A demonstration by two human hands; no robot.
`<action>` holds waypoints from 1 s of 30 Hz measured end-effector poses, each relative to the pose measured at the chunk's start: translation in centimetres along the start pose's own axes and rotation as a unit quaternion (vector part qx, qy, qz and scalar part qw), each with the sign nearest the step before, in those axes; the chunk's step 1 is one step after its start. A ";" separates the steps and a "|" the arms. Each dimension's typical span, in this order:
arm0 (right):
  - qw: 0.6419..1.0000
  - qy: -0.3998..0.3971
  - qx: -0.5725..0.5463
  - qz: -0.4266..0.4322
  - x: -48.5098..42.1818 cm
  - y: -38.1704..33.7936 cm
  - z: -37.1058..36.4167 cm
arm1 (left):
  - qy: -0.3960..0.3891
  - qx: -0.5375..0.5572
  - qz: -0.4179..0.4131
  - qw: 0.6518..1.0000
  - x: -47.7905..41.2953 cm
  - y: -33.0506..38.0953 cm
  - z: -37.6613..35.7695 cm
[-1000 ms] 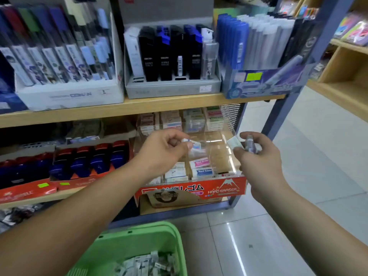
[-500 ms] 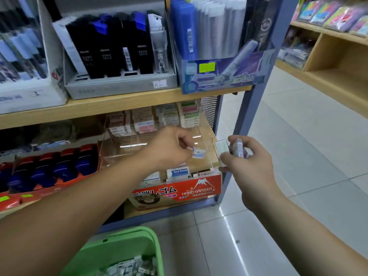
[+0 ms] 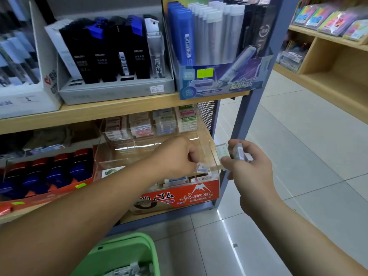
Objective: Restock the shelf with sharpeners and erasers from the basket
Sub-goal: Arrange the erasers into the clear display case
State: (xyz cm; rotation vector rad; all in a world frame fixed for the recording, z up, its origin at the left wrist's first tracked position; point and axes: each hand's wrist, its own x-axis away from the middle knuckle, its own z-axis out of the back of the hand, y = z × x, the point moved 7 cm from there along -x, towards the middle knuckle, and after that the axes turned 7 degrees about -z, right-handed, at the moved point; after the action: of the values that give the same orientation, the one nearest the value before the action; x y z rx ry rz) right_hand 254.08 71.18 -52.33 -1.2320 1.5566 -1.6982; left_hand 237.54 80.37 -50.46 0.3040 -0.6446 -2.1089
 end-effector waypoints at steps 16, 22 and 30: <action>0.999 -0.047 -0.010 -0.011 0.4 0.3 -0.1 | -0.088 -0.054 -0.018 0.995 -0.4 0.4 -1.1; 0.996 -0.087 -0.022 -0.011 1.3 -0.2 -0.9 | -0.013 0.288 0.021 0.957 1.3 2.4 0.7; 0.992 -0.115 -0.037 -0.036 1.9 -0.7 -2.2 | -0.001 0.425 0.077 0.902 3.1 1.0 2.0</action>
State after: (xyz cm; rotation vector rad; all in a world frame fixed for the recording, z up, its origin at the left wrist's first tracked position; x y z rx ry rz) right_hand 251.47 70.72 -51.01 -1.4804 1.4626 -1.4911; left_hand 235.61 78.04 -48.17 0.6985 -1.5229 -1.5658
